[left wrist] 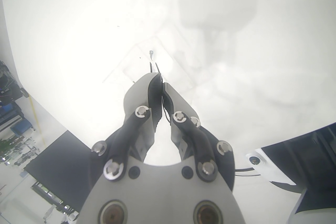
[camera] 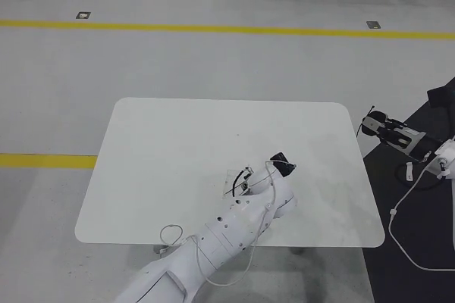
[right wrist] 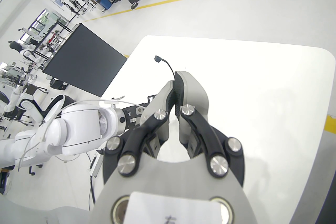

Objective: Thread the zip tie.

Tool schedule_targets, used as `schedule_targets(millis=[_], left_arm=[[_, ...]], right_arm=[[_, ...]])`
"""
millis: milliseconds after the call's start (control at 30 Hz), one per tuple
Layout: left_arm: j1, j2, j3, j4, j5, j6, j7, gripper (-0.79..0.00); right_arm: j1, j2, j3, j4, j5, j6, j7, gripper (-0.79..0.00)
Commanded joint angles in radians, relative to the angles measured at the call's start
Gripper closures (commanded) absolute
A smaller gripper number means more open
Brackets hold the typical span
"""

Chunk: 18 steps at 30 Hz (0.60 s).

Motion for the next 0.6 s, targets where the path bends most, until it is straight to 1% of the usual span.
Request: schedule_targets(millis=[0, 100, 167, 200, 233, 267, 467, 567], left_arm=[[-0.003, -0.004, -0.002, 0.009, 0.002, 0.003, 0.002, -0.342], [-0.005, -0.008, -0.006, 0.011, 0.004, 0.007, 0.004, -0.379], [-0.001, -0.011, -0.012, -0.006, 0.004, 0.019, 0.012, -0.483], [0.002, -0.01, -0.016, -0.02, 0.003, 0.018, 0.015, -0.496], [0.005, -0.009, -0.024, -0.036, 0.01, 0.029, 0.013, -0.443], [0.01, -0.007, -0.032, -0.052, 0.017, 0.038, 0.007, -0.425], [0.057, 0.015, -0.095, -0.151, 0.055, 0.026, -0.016, -0.391], [0.086, 0.024, -0.118, -0.197, 0.079, 0.027, -0.025, -0.397]], right_arm=[[0.0, 0.0, 0.0, 0.0, 0.0, 0.0, 0.0, 0.0], [0.0, 0.0, 0.0, 0.0, 0.0, 0.0, 0.0, 0.0], [0.0, 0.0, 0.0, 0.0, 0.0, 0.0, 0.0, 0.0], [0.0, 0.0, 0.0, 0.0, 0.0, 0.0, 0.0, 0.0], [0.0, 0.0, 0.0, 0.0, 0.0, 0.0, 0.0, 0.0], [0.0, 0.0, 0.0, 0.0, 0.0, 0.0, 0.0, 0.0], [0.0, 0.0, 0.0, 0.0, 0.0, 0.0, 0.0, 0.0], [0.0, 0.0, 0.0, 0.0, 0.0, 0.0, 0.0, 0.0]])
